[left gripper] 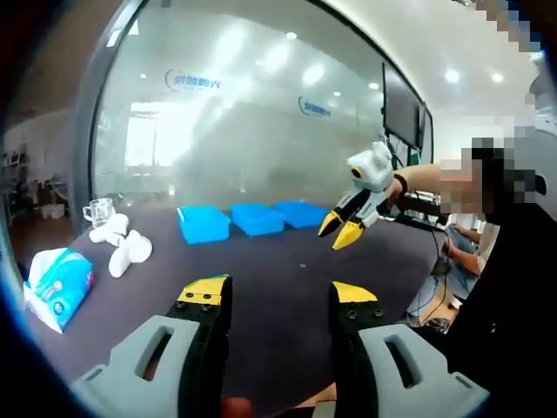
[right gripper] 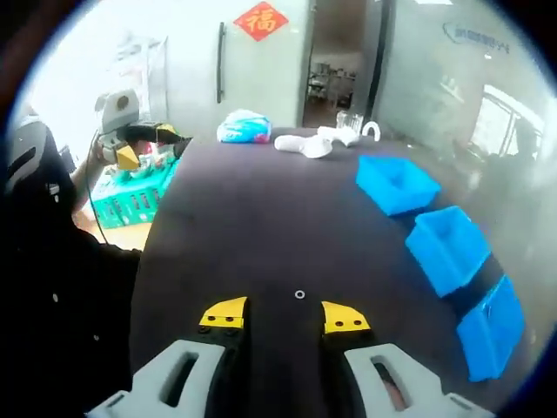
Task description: Sort the screws, nuts, and washers into the corresponding bins
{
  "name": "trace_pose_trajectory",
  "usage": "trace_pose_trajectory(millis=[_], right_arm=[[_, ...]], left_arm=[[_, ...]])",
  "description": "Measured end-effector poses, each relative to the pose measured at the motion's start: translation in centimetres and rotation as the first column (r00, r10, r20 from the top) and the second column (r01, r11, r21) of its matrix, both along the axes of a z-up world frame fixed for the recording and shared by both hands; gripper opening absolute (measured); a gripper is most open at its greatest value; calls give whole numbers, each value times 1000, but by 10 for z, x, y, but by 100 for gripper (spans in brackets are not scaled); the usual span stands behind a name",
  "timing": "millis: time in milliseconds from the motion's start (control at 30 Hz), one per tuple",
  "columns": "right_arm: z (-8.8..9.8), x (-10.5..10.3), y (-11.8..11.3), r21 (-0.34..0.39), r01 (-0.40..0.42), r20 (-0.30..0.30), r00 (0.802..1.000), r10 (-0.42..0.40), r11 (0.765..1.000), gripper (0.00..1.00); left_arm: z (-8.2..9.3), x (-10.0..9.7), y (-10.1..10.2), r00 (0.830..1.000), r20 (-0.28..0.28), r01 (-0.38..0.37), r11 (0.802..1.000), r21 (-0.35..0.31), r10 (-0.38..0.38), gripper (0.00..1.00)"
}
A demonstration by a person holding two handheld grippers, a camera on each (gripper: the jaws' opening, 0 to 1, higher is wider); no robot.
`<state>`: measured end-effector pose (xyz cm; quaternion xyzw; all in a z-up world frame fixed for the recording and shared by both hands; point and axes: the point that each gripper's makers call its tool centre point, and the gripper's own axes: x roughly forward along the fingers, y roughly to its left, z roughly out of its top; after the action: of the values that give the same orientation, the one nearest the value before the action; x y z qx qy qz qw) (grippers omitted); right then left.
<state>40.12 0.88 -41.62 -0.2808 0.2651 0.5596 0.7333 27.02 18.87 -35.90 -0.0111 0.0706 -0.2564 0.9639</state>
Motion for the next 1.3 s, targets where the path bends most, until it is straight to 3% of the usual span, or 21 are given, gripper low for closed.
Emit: trace_pose_trajectory(millis=[500,900,1300], right_arm=[[-38,6,17,-180,-81,-48,996,74,980,19],[-46,19,22,-241,-74,-49,997,64,968,13],[-54,15,24,-250,-69,-101,994,44,966,10]], left_arm=[[1,-3,1,1000,0,-10,1000,8,10,44],[0,-4,2,1000,2,-9,1000,-3,9,44],[-2,-4,8,1000,-1,-17,1000,-16,17,45]])
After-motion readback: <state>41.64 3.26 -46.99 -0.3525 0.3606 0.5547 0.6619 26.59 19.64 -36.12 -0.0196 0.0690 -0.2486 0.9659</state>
